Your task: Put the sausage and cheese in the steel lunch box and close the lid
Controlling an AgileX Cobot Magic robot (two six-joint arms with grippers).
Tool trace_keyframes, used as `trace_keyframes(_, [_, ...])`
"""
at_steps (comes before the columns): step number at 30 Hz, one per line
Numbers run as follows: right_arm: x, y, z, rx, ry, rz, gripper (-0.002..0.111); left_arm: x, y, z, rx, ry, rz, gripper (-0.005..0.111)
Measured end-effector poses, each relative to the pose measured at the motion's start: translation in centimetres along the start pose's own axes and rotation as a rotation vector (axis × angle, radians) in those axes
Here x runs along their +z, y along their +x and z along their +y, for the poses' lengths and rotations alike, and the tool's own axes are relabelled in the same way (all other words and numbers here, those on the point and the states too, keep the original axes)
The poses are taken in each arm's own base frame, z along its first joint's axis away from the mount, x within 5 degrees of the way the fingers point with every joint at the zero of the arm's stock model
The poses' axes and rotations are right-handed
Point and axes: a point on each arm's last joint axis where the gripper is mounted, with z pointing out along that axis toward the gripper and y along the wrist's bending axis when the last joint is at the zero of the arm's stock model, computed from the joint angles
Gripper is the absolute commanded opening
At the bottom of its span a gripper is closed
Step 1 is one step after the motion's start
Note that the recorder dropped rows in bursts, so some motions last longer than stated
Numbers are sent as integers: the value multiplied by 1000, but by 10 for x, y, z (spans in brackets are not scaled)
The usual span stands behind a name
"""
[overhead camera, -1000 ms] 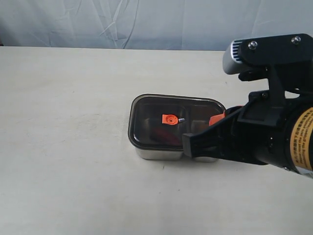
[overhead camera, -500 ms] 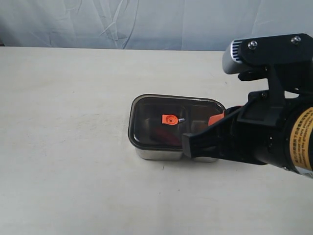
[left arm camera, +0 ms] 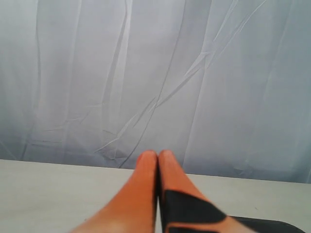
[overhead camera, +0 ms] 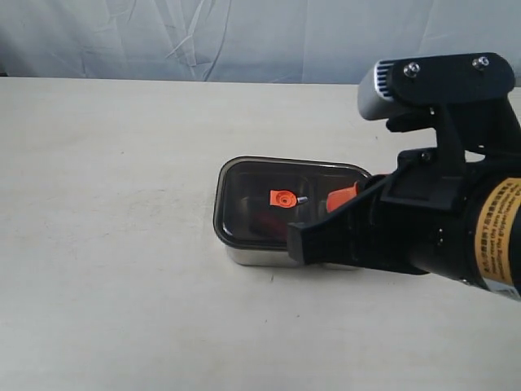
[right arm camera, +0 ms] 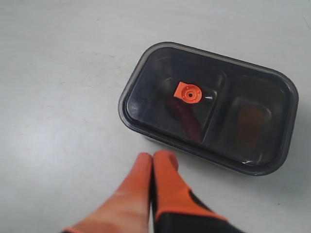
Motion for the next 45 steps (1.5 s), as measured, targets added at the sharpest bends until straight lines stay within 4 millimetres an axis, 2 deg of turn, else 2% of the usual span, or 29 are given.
trace_keyframes(4, [-5,-1,-1,17,-21,-9,-1,0,0,0,11,1,2,0])
trace_keyframes(7, [-16,-10,-9,69,-60,-65,-1,0,2,0,108,-2,20,0])
trace_keyframes(11, [-33,-28,-38,230,-67,-179,-1,0,4,1,227,-3,43,0])
trace_keyframes(14, [-42,-34,-61,325,-65,-283,-1,0,3,6,199,-59,44,0])
trace_keyframes(16, [-46,-32,-72,313,-96,-369,-1,-1,3,11,162,-122,45,0])
trace_keyframes(18, [-49,-21,-84,280,-131,-466,-1,-2,4,18,149,-192,58,0])
trace_keyframes(22, [-54,18,-105,275,-134,-624,-1,-3,5,23,151,-248,76,0])
trace_keyframes(26, [-54,68,-126,394,-46,-748,-1,-4,7,24,167,-257,99,0])
trace_keyframes(31, [-49,108,-139,508,46,-862,-1,-4,13,24,202,-252,174,0])
trace_keyframes(37, [-52,117,-140,415,131,-933,-1,-7,23,25,266,-244,298,0])
trace_keyframes(45, [-51,118,-140,183,242,-887,-1,-7,25,24,255,-236,313,0])
